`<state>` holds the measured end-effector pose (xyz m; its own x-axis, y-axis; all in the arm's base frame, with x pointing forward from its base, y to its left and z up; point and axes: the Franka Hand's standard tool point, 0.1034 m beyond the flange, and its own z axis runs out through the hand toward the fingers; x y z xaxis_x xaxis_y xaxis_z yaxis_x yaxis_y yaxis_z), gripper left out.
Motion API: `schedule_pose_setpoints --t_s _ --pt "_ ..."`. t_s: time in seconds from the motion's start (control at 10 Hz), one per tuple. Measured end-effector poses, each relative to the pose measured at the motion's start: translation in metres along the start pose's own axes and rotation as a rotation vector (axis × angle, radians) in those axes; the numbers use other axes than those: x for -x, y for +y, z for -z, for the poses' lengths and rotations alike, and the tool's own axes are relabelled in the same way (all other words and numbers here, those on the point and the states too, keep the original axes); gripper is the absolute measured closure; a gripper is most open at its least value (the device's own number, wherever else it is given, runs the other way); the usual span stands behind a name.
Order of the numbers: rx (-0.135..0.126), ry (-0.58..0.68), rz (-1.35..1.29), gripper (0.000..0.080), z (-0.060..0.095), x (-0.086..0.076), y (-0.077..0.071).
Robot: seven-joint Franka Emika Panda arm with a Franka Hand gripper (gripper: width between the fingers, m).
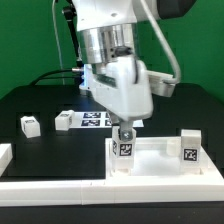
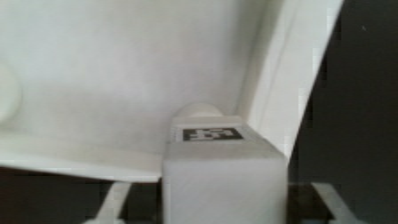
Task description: Assemble square table
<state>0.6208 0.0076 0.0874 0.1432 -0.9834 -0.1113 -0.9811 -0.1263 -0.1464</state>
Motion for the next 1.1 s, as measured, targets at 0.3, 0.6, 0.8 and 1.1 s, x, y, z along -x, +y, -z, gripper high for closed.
schedule_pose_setpoints --t_s 0.3,0.6,0.8,1.1 --pt "0.001 0.0 0.005 0.0418 -0.001 0.0 0.0" --pt "0.007 0.022 0.385 0.0178 -0.003 0.002 -0.001" --pt "0.01 0.025 0.492 0.0159 -0.003 0.0 -0.001" --pt "0.114 0.027 0.986 0.0151 -0.001 0.012 -0.003"
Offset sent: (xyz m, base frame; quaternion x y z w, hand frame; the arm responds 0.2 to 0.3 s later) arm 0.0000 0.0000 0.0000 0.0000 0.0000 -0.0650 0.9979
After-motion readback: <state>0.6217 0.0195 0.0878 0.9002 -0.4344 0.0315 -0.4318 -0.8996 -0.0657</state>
